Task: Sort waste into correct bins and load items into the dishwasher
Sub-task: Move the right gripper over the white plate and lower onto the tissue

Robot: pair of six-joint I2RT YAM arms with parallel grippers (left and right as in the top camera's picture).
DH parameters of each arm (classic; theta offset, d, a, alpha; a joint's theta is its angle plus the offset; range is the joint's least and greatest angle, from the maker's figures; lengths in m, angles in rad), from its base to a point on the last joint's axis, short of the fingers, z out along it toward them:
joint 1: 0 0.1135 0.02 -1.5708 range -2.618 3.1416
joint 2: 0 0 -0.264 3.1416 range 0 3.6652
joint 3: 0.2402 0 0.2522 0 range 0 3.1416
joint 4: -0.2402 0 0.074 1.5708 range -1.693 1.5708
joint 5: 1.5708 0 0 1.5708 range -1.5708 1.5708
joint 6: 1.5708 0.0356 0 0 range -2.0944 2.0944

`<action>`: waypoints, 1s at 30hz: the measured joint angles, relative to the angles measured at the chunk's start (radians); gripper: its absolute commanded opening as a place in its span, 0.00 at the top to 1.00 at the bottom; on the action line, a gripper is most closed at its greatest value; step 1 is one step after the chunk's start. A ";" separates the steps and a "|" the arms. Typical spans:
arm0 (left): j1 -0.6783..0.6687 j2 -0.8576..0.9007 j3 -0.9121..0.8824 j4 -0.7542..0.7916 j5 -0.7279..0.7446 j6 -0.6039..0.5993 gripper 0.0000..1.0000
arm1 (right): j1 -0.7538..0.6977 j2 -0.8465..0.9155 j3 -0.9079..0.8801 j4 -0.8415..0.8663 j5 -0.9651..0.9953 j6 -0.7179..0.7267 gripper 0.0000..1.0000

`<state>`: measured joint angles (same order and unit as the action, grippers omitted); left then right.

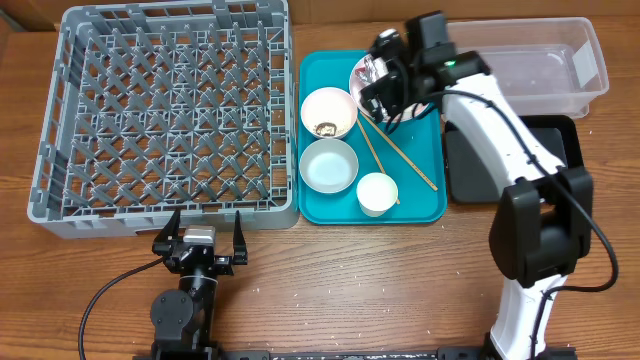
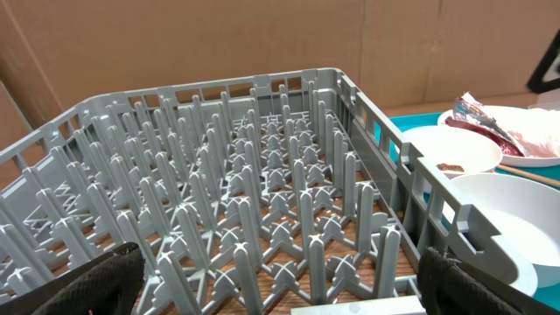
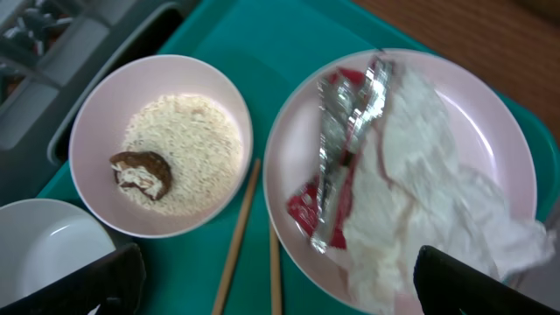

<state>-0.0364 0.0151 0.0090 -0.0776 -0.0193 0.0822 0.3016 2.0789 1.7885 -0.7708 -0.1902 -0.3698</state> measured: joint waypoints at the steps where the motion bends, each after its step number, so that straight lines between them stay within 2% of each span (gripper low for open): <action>1: 0.000 0.000 0.000 0.000 0.000 0.000 0.00 | 0.009 0.000 0.000 0.003 0.008 -0.015 0.00; 5: 0.000 0.000 0.000 0.000 0.000 0.000 0.00 | 0.032 0.000 0.001 0.027 -0.012 -0.065 0.00; 11: 0.000 0.000 0.000 0.000 0.000 0.000 0.00 | 0.014 0.000 0.003 0.079 -0.051 -0.058 0.00; 21: 0.000 0.000 0.000 0.000 0.000 0.000 0.00 | -0.035 0.000 0.005 0.079 -0.202 0.105 0.00; 24: 0.000 0.000 0.000 0.000 0.000 0.000 0.00 | -0.030 0.001 0.005 0.117 -0.146 0.138 0.00; 30: 0.000 0.000 0.000 0.000 0.000 0.000 0.00 | -0.027 0.040 0.005 0.234 0.106 0.193 0.00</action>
<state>-0.0364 0.0151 0.0090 -0.0776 -0.0193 0.0822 0.2749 2.1189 1.7939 -0.5369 -0.0845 -0.1764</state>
